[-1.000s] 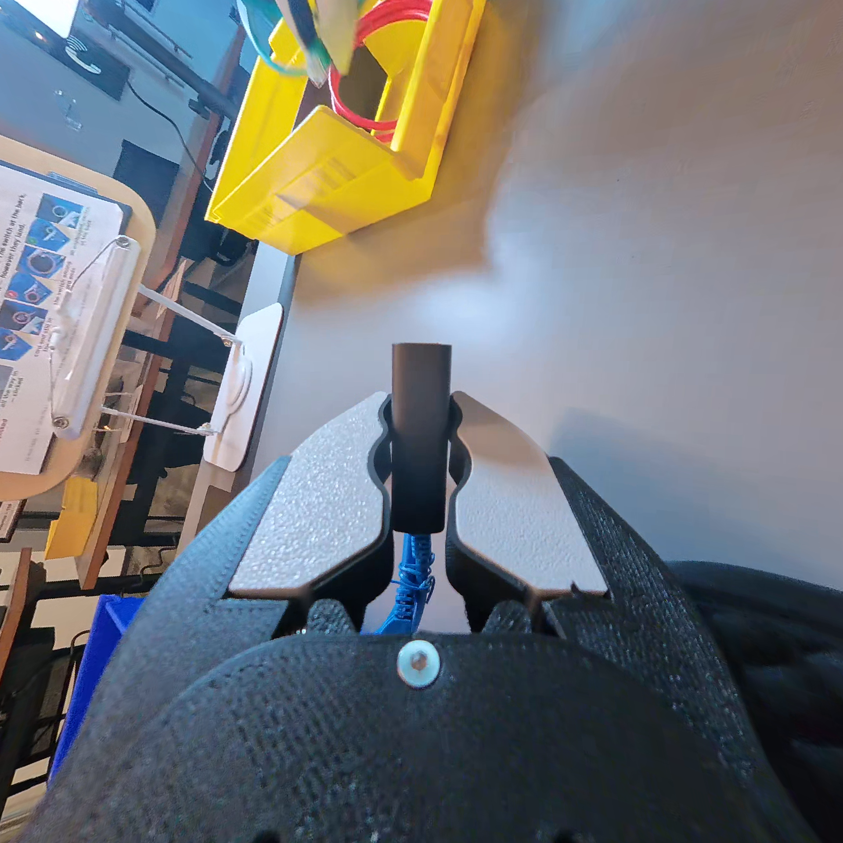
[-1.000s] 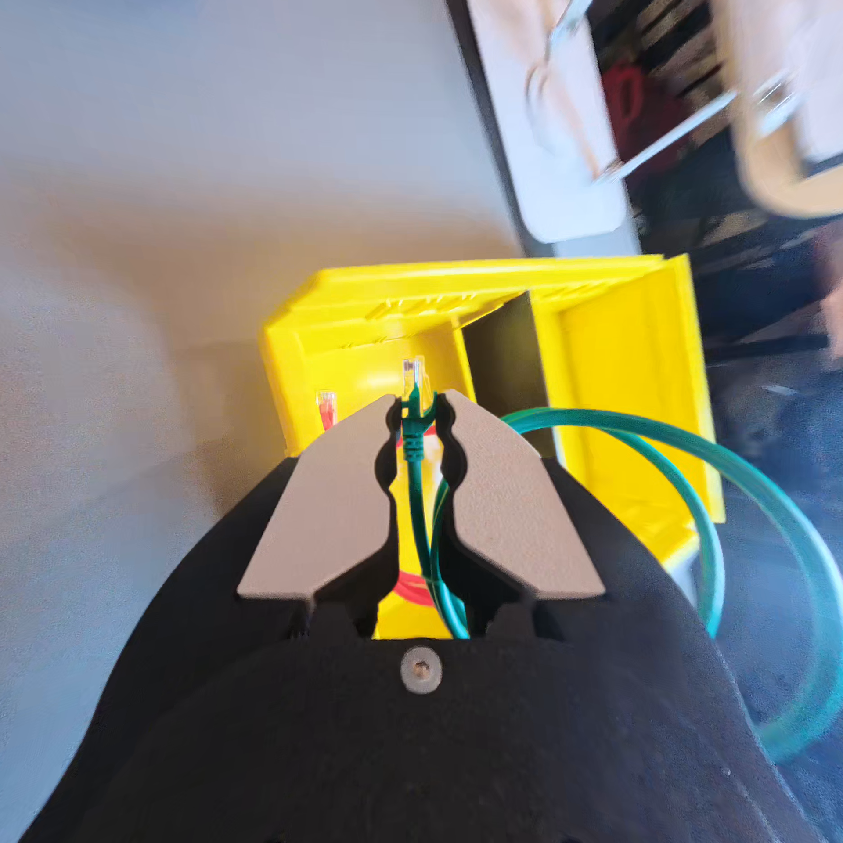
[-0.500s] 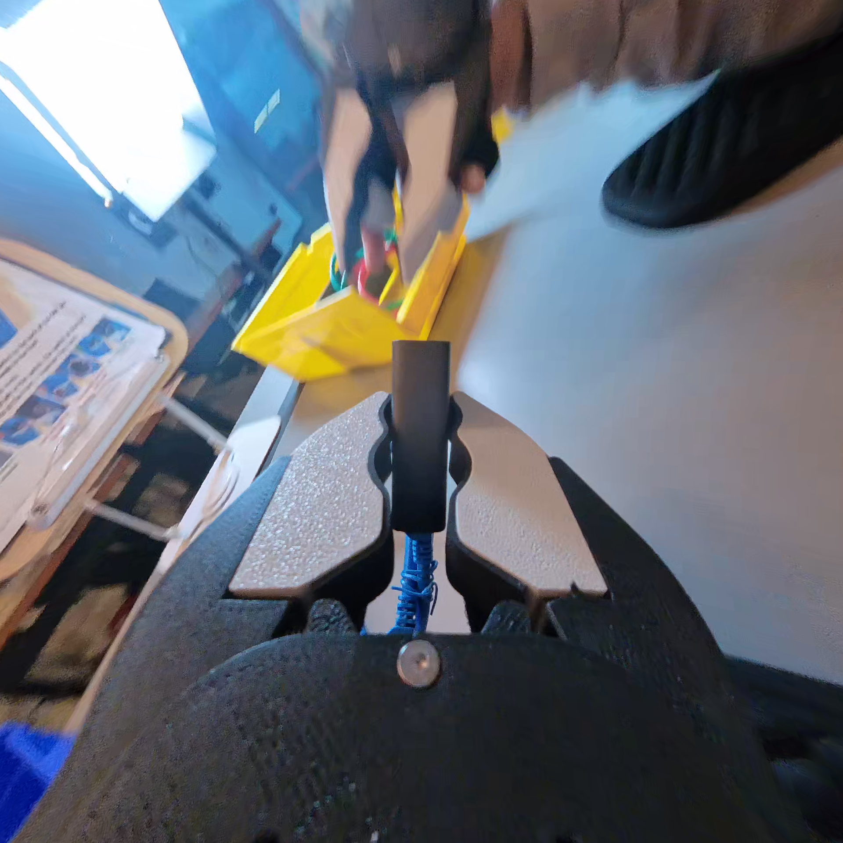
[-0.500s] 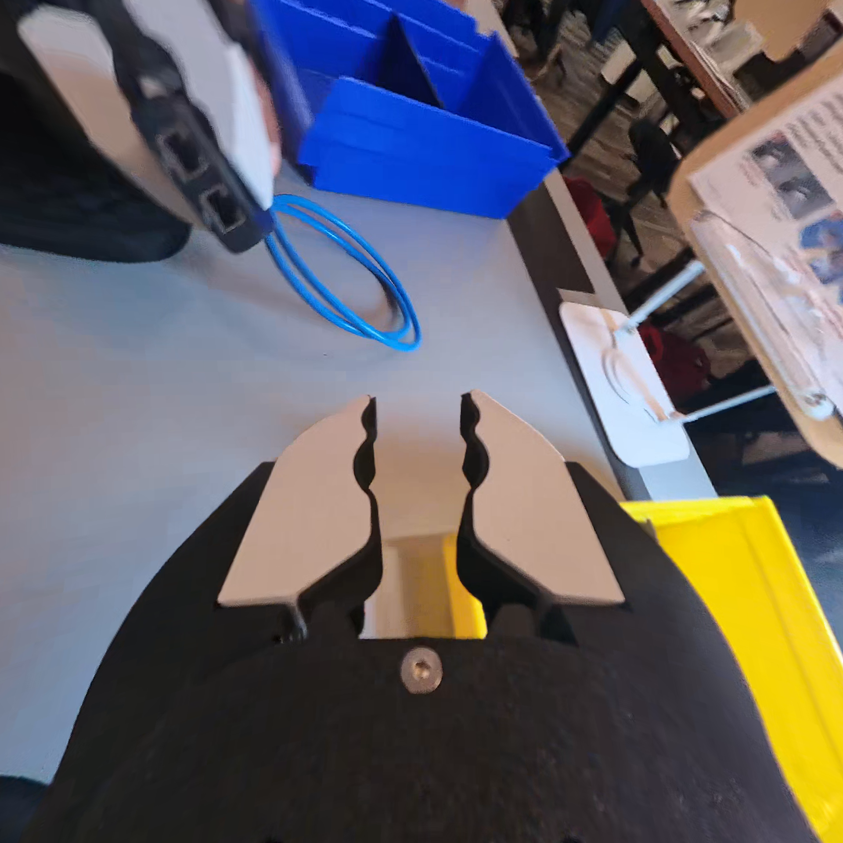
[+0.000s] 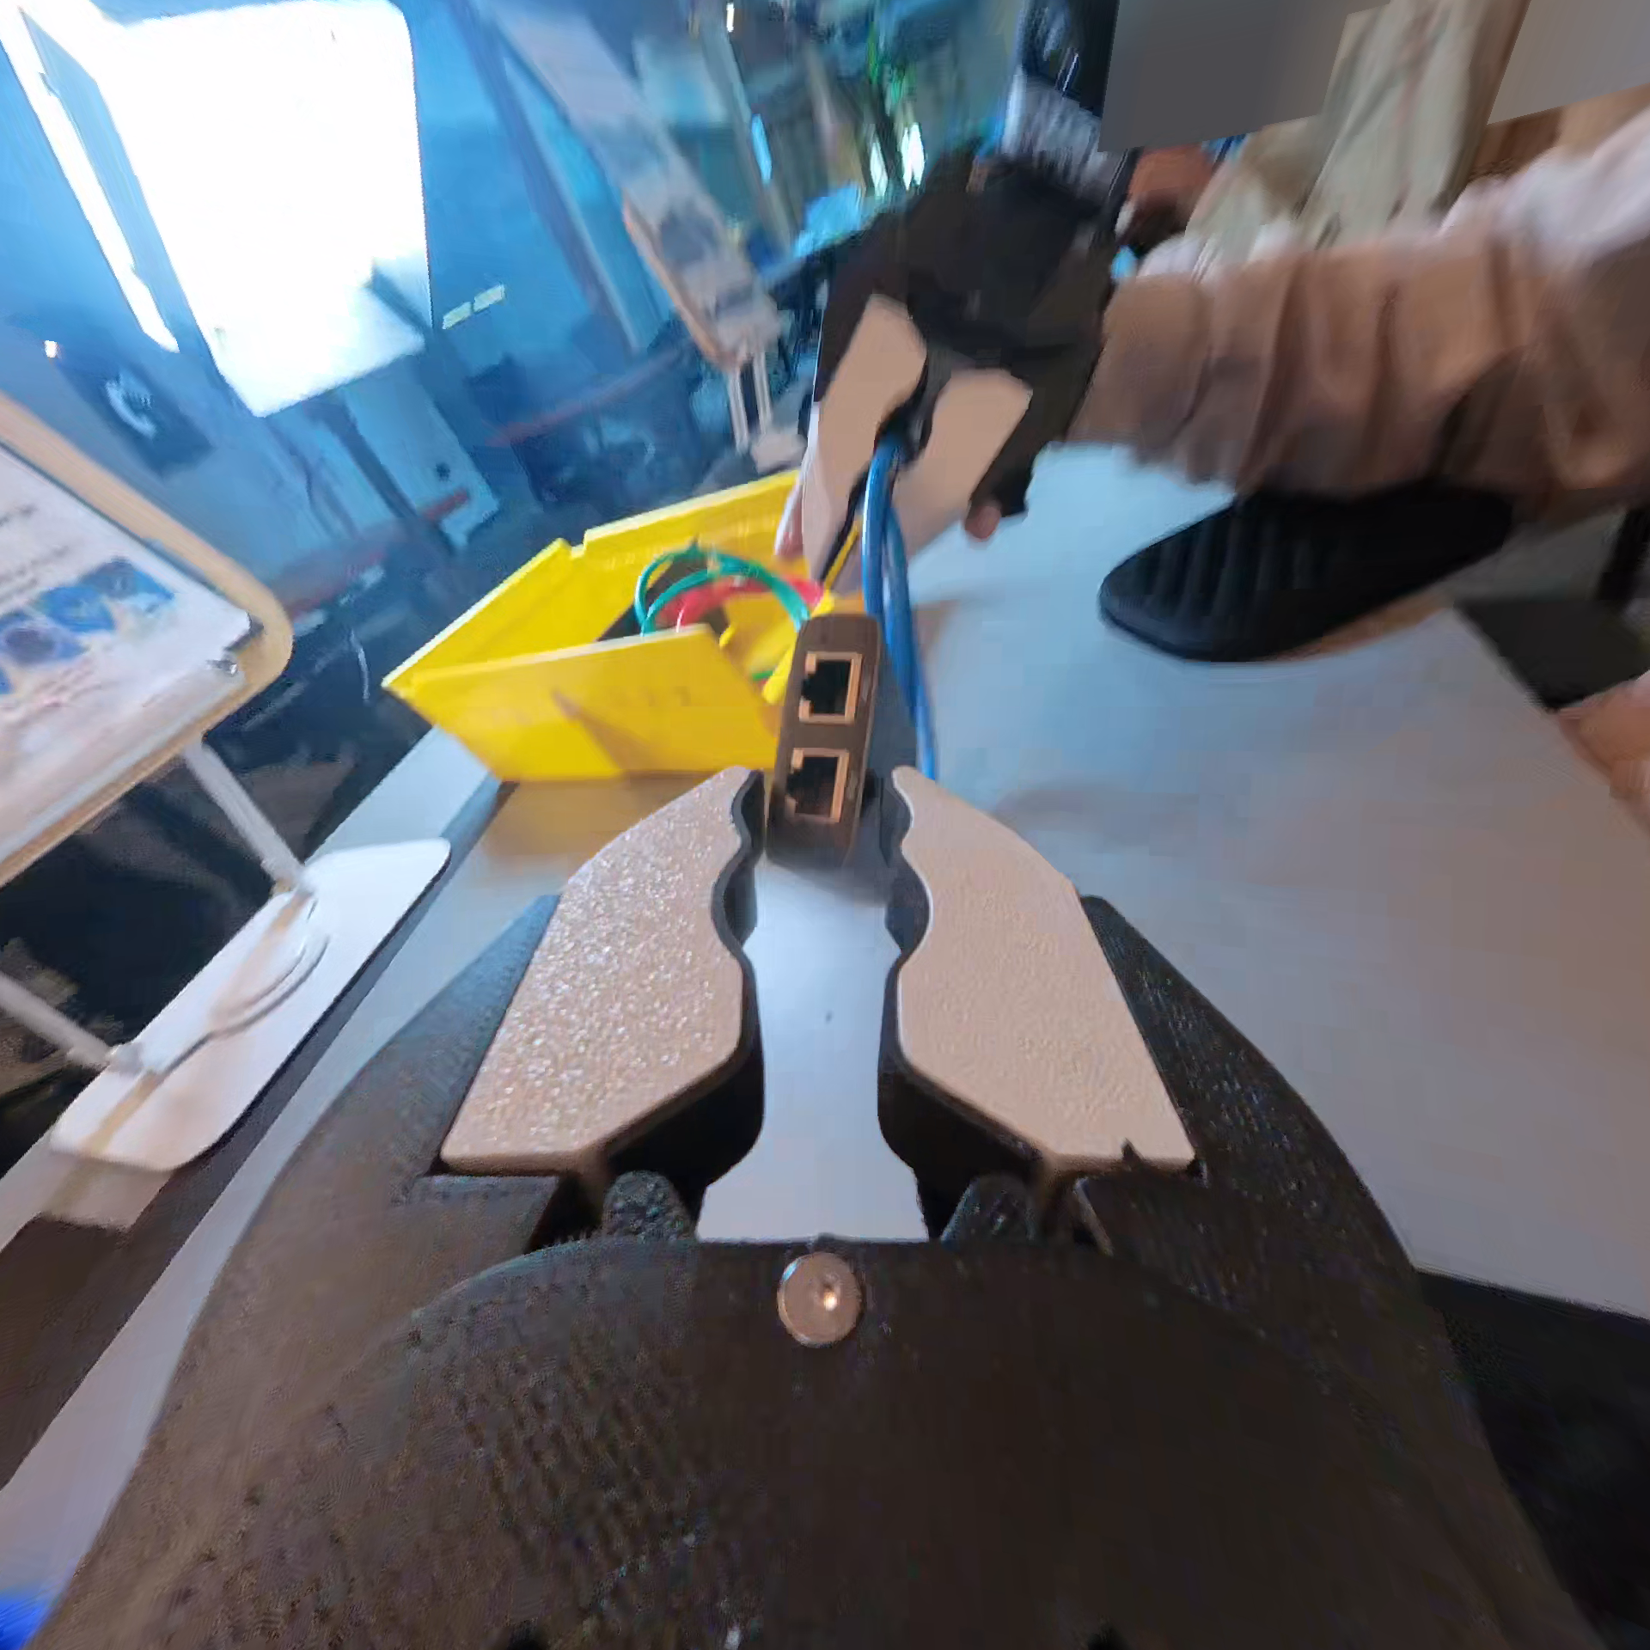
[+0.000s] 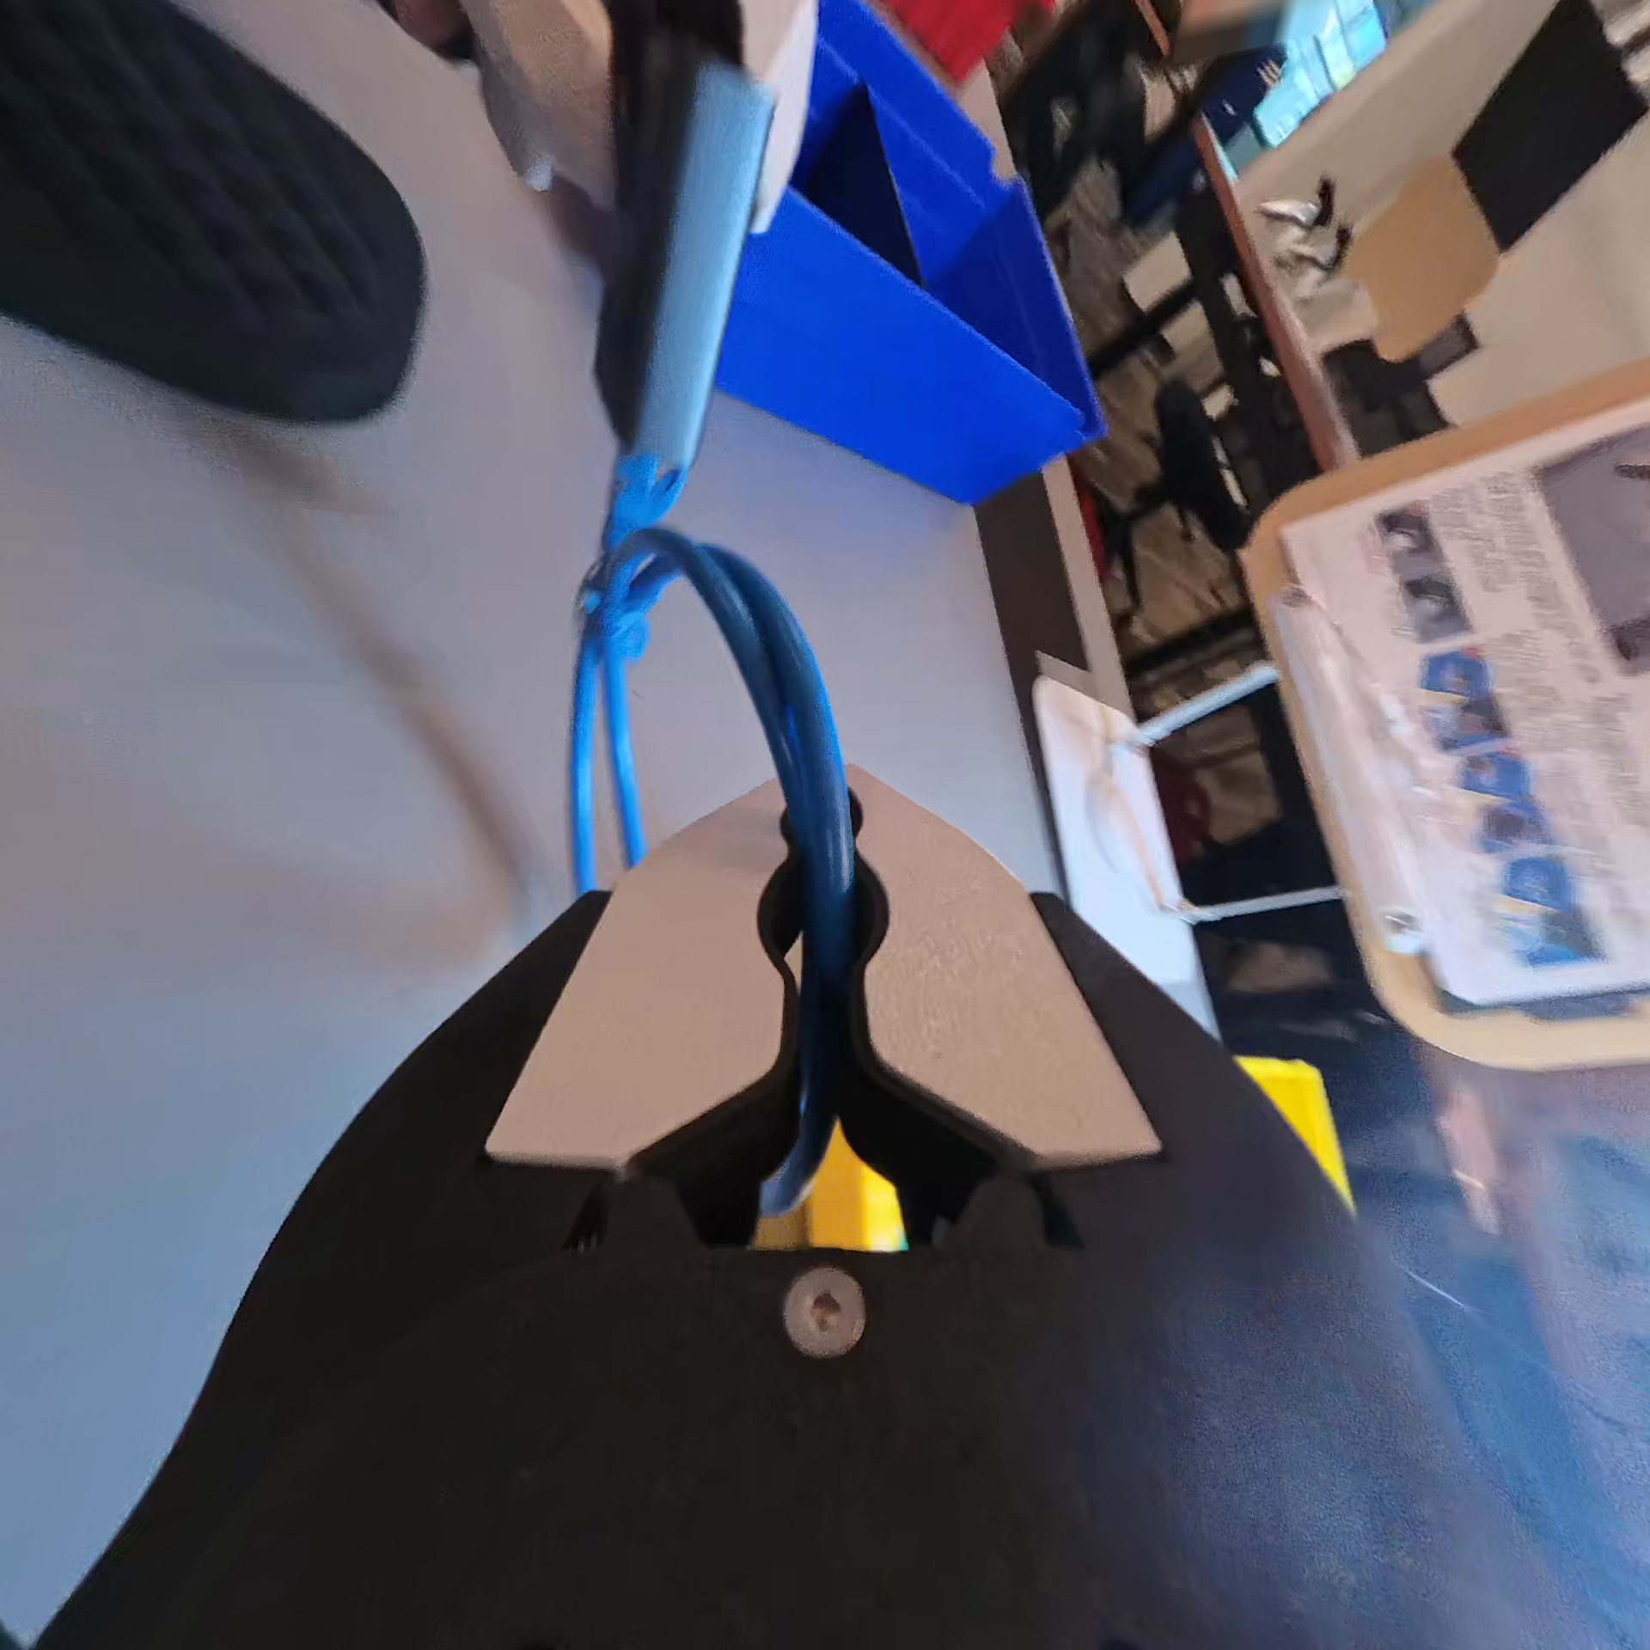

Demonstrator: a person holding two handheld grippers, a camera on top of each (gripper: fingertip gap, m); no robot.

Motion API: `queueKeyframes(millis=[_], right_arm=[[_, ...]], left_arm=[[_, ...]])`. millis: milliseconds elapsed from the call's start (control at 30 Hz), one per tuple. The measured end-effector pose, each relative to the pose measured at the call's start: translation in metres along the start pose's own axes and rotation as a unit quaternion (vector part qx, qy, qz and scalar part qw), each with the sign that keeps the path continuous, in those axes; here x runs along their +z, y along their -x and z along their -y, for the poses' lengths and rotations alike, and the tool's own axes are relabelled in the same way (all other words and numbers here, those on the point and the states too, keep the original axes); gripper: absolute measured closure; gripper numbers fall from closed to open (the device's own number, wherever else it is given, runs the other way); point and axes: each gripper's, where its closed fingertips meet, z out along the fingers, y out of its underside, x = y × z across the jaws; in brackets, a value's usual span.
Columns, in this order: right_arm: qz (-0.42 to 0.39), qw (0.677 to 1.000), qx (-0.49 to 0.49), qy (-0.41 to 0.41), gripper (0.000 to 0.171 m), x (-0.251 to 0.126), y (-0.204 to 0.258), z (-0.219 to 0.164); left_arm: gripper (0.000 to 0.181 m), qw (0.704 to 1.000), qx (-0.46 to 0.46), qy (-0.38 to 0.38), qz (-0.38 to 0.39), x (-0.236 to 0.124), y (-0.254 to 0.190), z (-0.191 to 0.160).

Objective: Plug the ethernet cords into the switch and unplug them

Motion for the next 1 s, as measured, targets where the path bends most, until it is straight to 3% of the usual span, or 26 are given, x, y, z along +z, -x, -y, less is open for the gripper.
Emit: queueKeyframes(millis=[100,233,367,433,533,700,800,967,1000], right_arm=[[-0.03,0.996,-0.05,0.065,0.168,-0.011,-0.009,-0.004],[-0.043,0.986,-0.131,0.092,0.168,-0.006,-0.006,0.006],[-0.022,0.978,-0.2,0.059,0.168,0.003,0.003,0.02],[-0.019,0.97,-0.241,0.039,0.168,0.004,0.005,0.03],[-0.022,0.956,-0.29,0.042,0.168,0.005,0.005,0.036],[-0.054,0.95,-0.308,0.011,0.167,0.003,-0.001,0.036],[-0.089,0.948,-0.305,-0.028,0.164,-0.005,-0.008,0.037],[-0.121,0.917,-0.379,-0.044,0.165,-0.011,0.001,0.055],[-0.128,0.91,-0.392,-0.046,0.165,-0.012,0.002,0.06]], left_arm=[[0.154,0.996,0.036,0.077,0.013,0.007,0.003,-0.019],[0.134,0.98,0.107,0.167,0.003,0.029,-0.003,-0.035],[0.122,0.941,0.22,0.257,-0.011,0.043,0.002,-0.06],[0.12,0.929,0.227,0.288,-0.053,0.046,-0.001,-0.073],[0.144,0.899,0.206,0.355,-0.154,0.037,-0.021,-0.098],[0.15,0.922,0.148,0.317,-0.165,0.047,-0.032,-0.098],[0.152,0.942,0.06,0.255,-0.209,0.046,-0.054,-0.088],[0.134,0.932,-0.026,0.229,-0.279,0.046,-0.083,-0.078],[0.137,0.927,-0.048,0.226,-0.295,0.046,-0.088,-0.076]])
